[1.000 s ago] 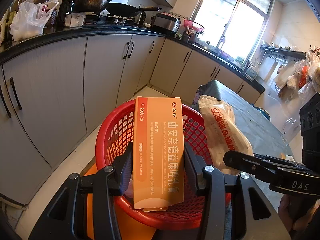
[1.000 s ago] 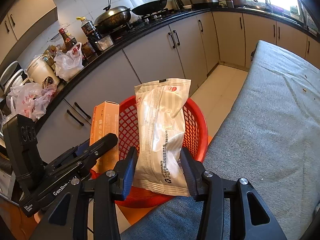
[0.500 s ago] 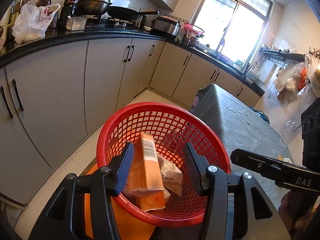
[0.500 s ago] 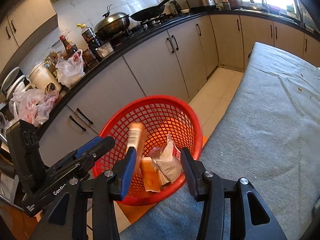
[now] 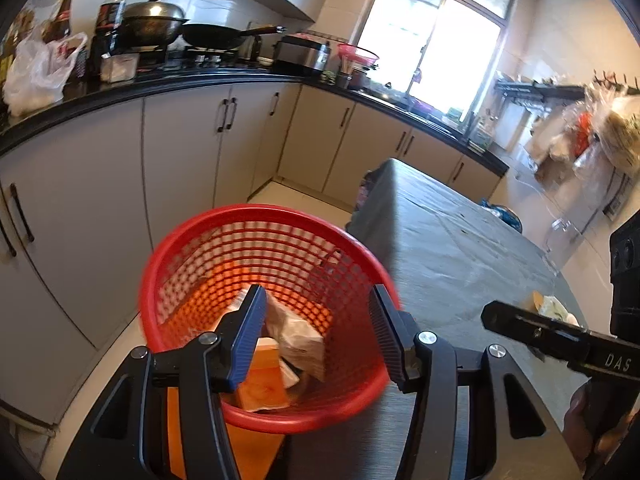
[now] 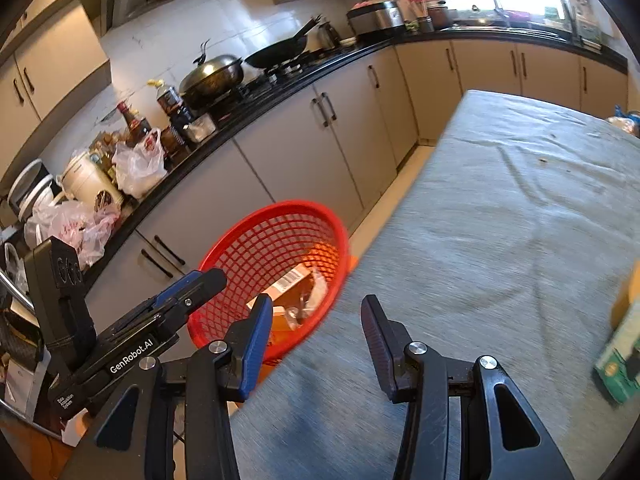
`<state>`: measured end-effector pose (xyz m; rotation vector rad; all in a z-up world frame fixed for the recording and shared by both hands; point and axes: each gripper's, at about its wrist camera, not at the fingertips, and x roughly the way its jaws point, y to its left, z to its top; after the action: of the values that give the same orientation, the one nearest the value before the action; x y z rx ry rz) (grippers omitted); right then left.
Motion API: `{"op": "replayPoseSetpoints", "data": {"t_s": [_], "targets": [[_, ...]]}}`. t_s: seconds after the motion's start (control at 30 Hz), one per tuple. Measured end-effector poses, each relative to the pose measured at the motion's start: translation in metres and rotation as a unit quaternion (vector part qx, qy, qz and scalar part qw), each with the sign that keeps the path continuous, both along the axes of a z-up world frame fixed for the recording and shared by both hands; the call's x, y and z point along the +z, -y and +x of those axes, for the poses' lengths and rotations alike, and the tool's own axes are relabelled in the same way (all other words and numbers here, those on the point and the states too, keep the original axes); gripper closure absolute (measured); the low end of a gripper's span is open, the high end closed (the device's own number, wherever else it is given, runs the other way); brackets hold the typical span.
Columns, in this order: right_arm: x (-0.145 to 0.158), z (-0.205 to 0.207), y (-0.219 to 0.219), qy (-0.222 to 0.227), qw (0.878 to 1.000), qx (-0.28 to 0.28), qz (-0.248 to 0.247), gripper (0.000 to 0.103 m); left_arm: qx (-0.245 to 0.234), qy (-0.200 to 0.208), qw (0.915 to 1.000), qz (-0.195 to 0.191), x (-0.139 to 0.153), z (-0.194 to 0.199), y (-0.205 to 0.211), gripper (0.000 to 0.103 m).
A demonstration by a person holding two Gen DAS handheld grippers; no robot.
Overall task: Collect trash
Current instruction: 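Move both tools back to the remaining trash on the table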
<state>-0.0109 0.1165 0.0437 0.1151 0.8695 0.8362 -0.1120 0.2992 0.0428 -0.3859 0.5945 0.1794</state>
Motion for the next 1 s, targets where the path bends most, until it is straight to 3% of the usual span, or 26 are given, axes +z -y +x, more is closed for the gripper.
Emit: {"op": "replayPoseSetpoints", "data": {"t_s": [0.4, 0.67, 0.8, 1.0], "targets": [[0.010, 0.014, 0.135, 0.017, 0.994, -0.104, 0.027, 0.053, -0.072, -0.016, 0.9966, 0.035, 0.009, 0.027, 0.082, 0.048], [0.010, 0.030, 0.242, 0.034, 0.980, -0.192, 0.022, 0.050, -0.143, -0.035, 0.9874, 0.057, 0.007, 0.049, 0.157, 0.042], [-0.003, 0.040, 0.275, 0.034, 0.973, -0.228, 0.011, 0.046, -0.176, -0.046, 0.9813, 0.063, 0.005, 0.061, 0.188, 0.036], [-0.018, 0.050, 0.277, 0.003, 0.978, -0.207, 0.022, 0.046, -0.217, -0.055, 0.9719, 0.073, 0.006, 0.077, 0.230, 0.026]]}}
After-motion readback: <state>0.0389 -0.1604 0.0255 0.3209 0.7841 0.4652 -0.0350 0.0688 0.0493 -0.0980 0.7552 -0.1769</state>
